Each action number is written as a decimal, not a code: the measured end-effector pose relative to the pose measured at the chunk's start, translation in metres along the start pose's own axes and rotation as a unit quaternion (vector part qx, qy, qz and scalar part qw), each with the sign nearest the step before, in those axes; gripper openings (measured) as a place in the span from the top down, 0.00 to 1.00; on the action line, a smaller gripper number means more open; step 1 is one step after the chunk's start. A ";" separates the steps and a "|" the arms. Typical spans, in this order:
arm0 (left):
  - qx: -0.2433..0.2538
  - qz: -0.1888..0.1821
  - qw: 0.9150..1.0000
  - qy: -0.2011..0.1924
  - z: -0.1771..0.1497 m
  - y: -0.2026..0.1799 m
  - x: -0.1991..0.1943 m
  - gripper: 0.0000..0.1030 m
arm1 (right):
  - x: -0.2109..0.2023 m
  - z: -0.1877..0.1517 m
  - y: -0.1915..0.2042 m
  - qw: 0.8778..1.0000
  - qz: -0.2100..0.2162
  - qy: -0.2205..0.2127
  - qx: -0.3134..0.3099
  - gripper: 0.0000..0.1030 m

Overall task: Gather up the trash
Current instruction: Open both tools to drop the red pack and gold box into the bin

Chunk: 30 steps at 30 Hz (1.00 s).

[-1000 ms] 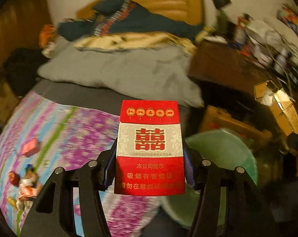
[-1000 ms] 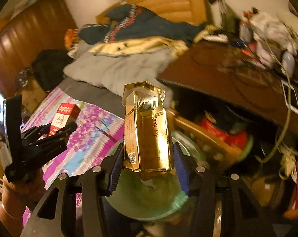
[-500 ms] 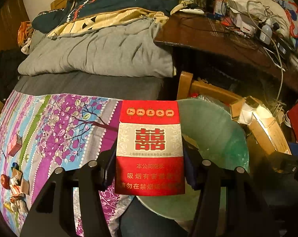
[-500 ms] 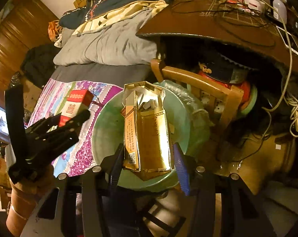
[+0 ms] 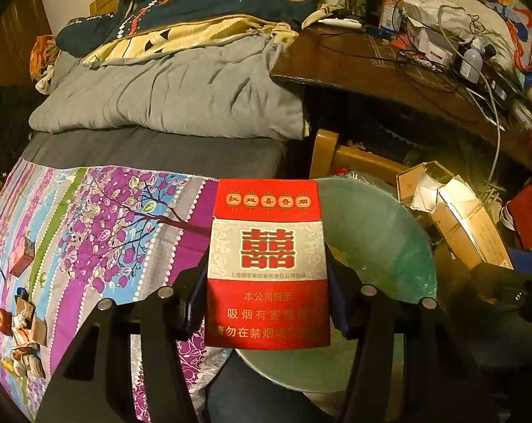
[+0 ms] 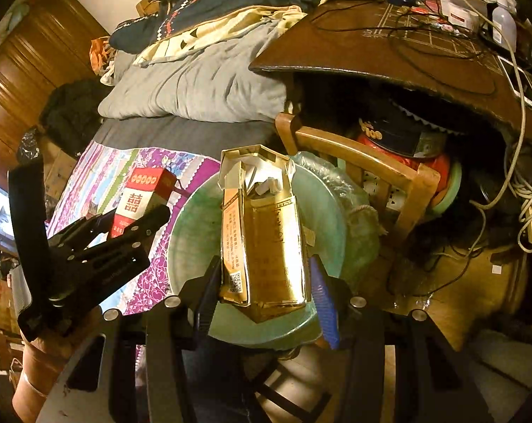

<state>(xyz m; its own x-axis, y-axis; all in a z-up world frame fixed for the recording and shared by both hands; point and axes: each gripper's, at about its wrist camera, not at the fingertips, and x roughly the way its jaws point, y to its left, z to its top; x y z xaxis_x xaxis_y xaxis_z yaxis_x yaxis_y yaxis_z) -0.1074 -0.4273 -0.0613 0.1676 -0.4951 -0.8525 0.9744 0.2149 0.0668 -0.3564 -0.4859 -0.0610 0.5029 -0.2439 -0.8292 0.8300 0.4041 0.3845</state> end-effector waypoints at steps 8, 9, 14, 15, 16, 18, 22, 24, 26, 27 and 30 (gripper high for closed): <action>-0.001 -0.002 1.000 0.002 0.002 0.002 0.002 0.48 | 0.001 0.004 0.003 1.000 0.003 0.001 0.000 0.51; -0.001 -0.003 1.000 0.002 0.002 0.003 0.003 0.48 | 0.001 0.005 0.004 1.000 0.003 -0.001 0.000 0.51; -0.013 -0.009 1.000 0.006 0.003 0.006 0.006 0.38 | 0.004 0.010 0.006 1.000 0.017 0.000 -0.006 0.43; -0.022 -0.007 1.000 0.012 0.004 0.008 0.008 0.30 | 0.003 0.010 0.007 1.000 0.017 0.000 -0.006 0.35; -0.031 -0.010 0.999 0.013 0.003 0.011 0.008 0.24 | 0.002 0.011 0.007 1.000 0.013 -0.004 -0.003 0.27; -0.036 -0.013 0.999 0.016 0.002 0.014 0.010 0.24 | -0.002 0.012 0.007 1.000 0.009 -0.016 -0.003 0.27; -0.039 -0.010 0.999 0.018 0.000 0.016 0.010 0.24 | -0.004 0.014 0.004 1.000 0.003 -0.020 0.000 0.29; -0.039 -0.009 0.999 0.016 0.000 0.015 0.009 0.24 | -0.004 0.014 0.002 1.000 0.003 -0.020 0.004 0.29; -0.040 -0.006 0.999 0.017 -0.001 0.015 0.009 0.24 | -0.003 0.013 0.003 1.000 0.006 -0.017 0.003 0.29; -0.040 -0.006 0.999 0.017 -0.001 0.016 0.008 0.24 | -0.002 0.012 0.004 1.000 0.006 -0.017 0.002 0.29; -0.040 -0.001 0.999 0.014 -0.001 0.016 0.005 0.24 | -0.002 0.009 0.009 1.000 0.007 -0.017 -0.004 0.29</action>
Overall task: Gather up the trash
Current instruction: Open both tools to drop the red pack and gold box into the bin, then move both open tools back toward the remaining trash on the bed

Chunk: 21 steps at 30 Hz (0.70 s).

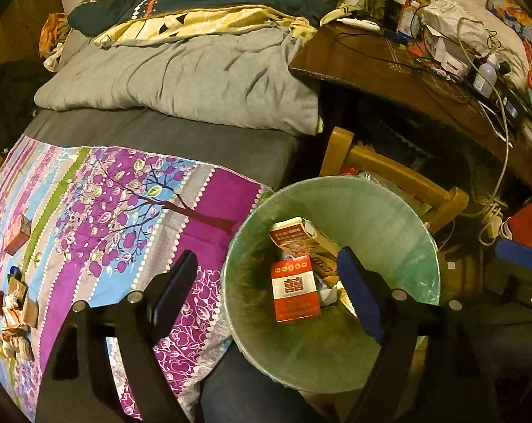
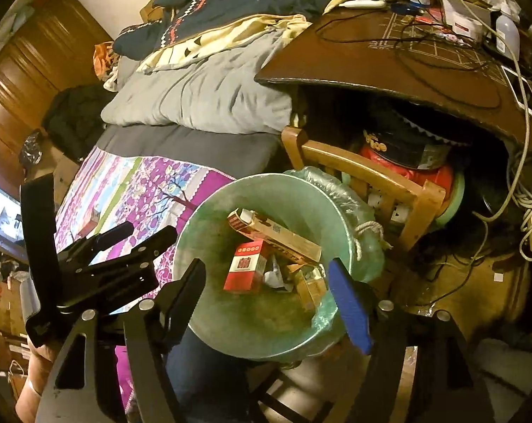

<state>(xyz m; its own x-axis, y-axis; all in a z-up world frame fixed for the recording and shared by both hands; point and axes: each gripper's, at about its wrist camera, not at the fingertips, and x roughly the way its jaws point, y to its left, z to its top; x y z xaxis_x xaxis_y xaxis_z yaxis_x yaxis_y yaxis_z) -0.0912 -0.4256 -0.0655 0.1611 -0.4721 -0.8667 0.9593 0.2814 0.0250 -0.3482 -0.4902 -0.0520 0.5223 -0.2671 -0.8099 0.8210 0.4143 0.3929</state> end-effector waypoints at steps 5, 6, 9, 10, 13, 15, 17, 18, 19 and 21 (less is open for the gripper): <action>-0.002 0.006 1.000 -0.008 0.000 0.002 -0.005 0.24 | -0.002 -0.001 0.002 1.000 -0.001 -0.003 -0.001 0.29; -0.002 0.009 1.000 -0.011 0.000 0.003 -0.007 0.24 | -0.003 -0.001 0.002 1.000 -0.001 -0.005 0.000 0.29; -0.002 0.014 1.000 -0.017 -0.002 0.004 -0.011 0.24 | -0.006 -0.001 0.004 1.000 -0.005 -0.010 -0.003 0.29; -0.002 0.014 1.000 -0.017 -0.002 0.004 -0.011 0.24 | -0.006 -0.001 0.004 1.000 -0.006 -0.012 -0.003 0.29; 0.001 0.021 1.000 -0.023 -0.004 0.005 -0.015 0.24 | -0.009 -0.002 0.008 1.000 -0.011 -0.021 -0.009 0.29; 0.002 0.025 0.999 -0.027 -0.006 0.006 -0.018 0.24 | -0.011 -0.003 0.012 0.999 -0.020 -0.027 -0.017 0.29; -0.004 0.030 0.999 -0.032 -0.007 0.009 -0.021 0.24 | -0.012 -0.005 0.017 0.998 -0.034 -0.036 -0.028 0.29; -0.007 0.032 0.999 -0.034 -0.008 0.010 -0.022 0.24 | -0.014 -0.006 0.021 0.997 -0.044 -0.045 -0.038 0.29; -0.010 0.035 0.999 -0.036 -0.008 0.012 -0.024 0.24 | -0.015 -0.007 0.024 0.996 -0.052 -0.051 -0.047 0.29; -0.012 0.045 0.998 -0.044 -0.010 0.015 -0.028 0.24 | -0.017 -0.009 0.031 0.994 -0.062 -0.063 -0.063 0.29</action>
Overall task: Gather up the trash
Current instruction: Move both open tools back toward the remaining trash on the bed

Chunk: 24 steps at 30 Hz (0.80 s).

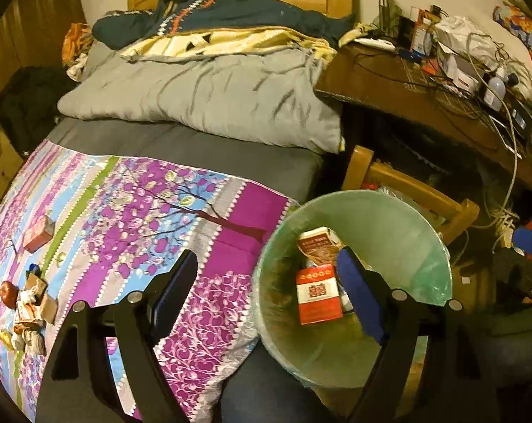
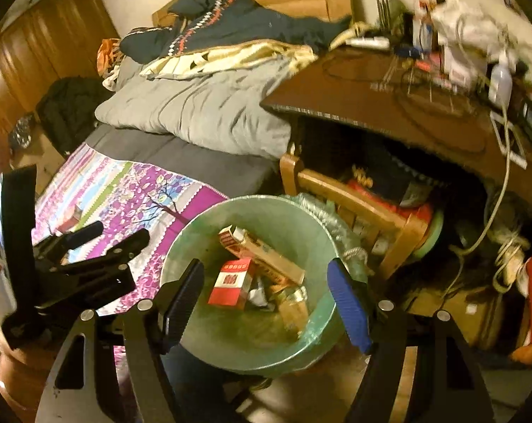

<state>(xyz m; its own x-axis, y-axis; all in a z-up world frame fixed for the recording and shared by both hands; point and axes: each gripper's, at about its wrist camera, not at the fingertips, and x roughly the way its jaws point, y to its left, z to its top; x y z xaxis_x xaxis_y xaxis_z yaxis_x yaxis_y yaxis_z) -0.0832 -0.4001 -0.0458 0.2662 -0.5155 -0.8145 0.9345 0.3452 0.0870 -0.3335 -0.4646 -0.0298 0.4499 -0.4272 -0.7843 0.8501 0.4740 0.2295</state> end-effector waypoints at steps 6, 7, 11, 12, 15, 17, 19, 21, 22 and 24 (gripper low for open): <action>-0.023 0.032 0.999 -0.021 -0.005 0.019 -0.012 0.24 | -0.006 -0.001 0.024 0.998 -0.023 -0.040 -0.042 0.29; -0.027 0.036 0.999 -0.023 -0.006 0.022 -0.013 0.24 | -0.007 -0.001 0.030 0.997 -0.026 -0.048 -0.051 0.29; -0.048 0.061 0.996 -0.032 -0.012 0.041 -0.019 0.24 | -0.009 -0.003 0.051 0.994 -0.031 -0.073 -0.078 0.28; -0.058 0.067 0.996 -0.033 -0.014 0.048 -0.021 0.24 | -0.009 -0.003 0.055 0.993 -0.033 -0.077 -0.084 0.28; -0.073 0.076 0.994 -0.038 -0.018 0.062 -0.025 0.23 | -0.011 -0.004 0.072 0.989 -0.038 -0.094 -0.107 0.27; -0.076 0.085 0.993 -0.042 -0.021 0.068 -0.028 0.23 | -0.013 -0.005 0.084 0.986 -0.039 -0.106 -0.121 0.26; -0.083 0.094 0.991 -0.045 -0.024 0.077 -0.030 0.22 | -0.014 -0.006 0.093 0.984 -0.039 -0.114 -0.129 0.25; -0.095 0.098 0.990 -0.044 -0.028 0.087 -0.032 0.22 | -0.013 -0.005 0.103 0.983 -0.031 -0.120 -0.134 0.24; -0.099 0.100 0.989 -0.044 -0.030 0.090 -0.033 0.22 | -0.011 -0.005 0.109 0.983 -0.027 -0.120 -0.136 0.24; -0.109 0.109 0.987 -0.044 -0.035 0.101 -0.034 0.22 | -0.008 -0.005 0.121 0.983 -0.017 -0.120 -0.140 0.24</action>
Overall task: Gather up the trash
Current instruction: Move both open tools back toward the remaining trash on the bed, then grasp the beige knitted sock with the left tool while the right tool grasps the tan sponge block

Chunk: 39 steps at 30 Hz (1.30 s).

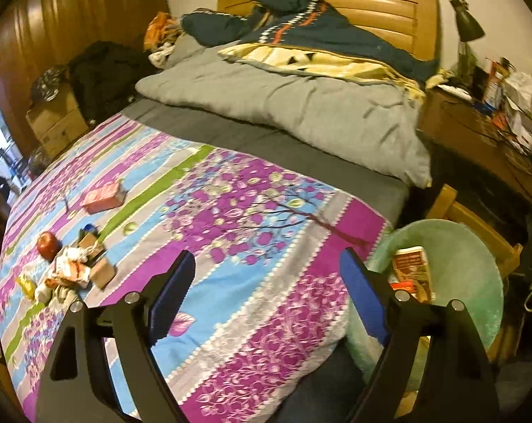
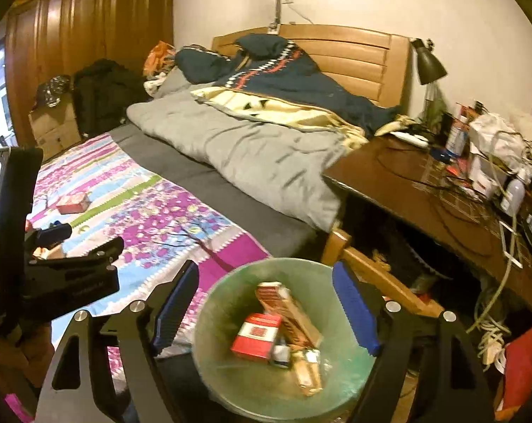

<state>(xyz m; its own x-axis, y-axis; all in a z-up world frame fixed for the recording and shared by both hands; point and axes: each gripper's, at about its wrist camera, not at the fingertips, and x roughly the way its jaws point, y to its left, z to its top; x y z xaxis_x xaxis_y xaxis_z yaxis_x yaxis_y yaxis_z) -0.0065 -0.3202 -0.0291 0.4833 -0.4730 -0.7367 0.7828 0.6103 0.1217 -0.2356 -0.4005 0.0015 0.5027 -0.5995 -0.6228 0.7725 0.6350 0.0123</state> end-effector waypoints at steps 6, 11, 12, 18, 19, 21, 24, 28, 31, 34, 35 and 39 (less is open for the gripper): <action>-0.043 0.037 0.998 0.012 -0.021 0.053 0.004 0.20 | 0.012 0.012 0.053 0.999 0.049 -0.010 -0.014 0.24; -0.106 0.076 0.991 0.039 -0.047 0.114 0.015 0.20 | 0.022 0.016 0.107 0.995 0.079 -0.019 -0.056 0.22; -0.118 0.081 0.989 0.044 -0.053 0.126 0.017 0.20 | 0.026 0.016 0.118 0.994 0.087 -0.017 -0.064 0.22; -0.188 0.128 0.971 0.073 -0.099 0.202 0.025 0.20 | 0.048 0.009 0.197 0.981 0.155 -0.003 -0.116 0.22; -0.201 0.134 0.967 0.080 -0.107 0.214 0.027 0.20 | 0.053 0.007 0.214 0.977 0.166 0.000 -0.130 0.22; -0.239 0.147 0.955 0.096 -0.127 0.244 0.032 0.20 | 0.062 0.003 0.242 0.972 0.184 0.008 -0.149 0.22; -0.289 0.156 0.939 0.100 -0.149 0.281 0.035 0.20 | 0.083 -0.007 0.285 0.962 0.208 0.035 -0.175 0.22; -0.341 0.159 0.922 0.089 -0.167 0.322 0.039 0.20 | 0.105 -0.017 0.316 0.954 0.224 0.071 -0.183 0.22; -0.373 0.159 0.911 0.082 -0.170 0.352 0.051 0.22 | 0.122 -0.026 0.331 0.950 0.232 0.094 -0.189 0.22; -0.395 0.145 0.904 0.079 -0.164 0.373 0.068 0.25 | 0.137 -0.032 0.343 0.945 0.234 0.111 -0.198 0.22; -0.401 0.140 0.902 0.078 -0.161 0.378 0.074 0.26 | 0.141 -0.033 0.345 0.945 0.233 0.115 -0.200 0.22; -0.404 0.117 0.904 0.072 -0.148 0.386 0.100 0.28 | 0.158 -0.034 0.353 0.943 0.231 0.130 -0.199 0.22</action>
<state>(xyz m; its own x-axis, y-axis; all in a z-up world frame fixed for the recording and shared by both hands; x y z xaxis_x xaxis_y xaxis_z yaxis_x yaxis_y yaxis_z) 0.2860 -0.0382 -0.1544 0.4974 -0.2197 -0.8392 0.0956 0.9754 -0.1987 0.1027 -0.2545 -0.1193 0.5985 -0.1071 -0.7939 0.2603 0.9632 0.0663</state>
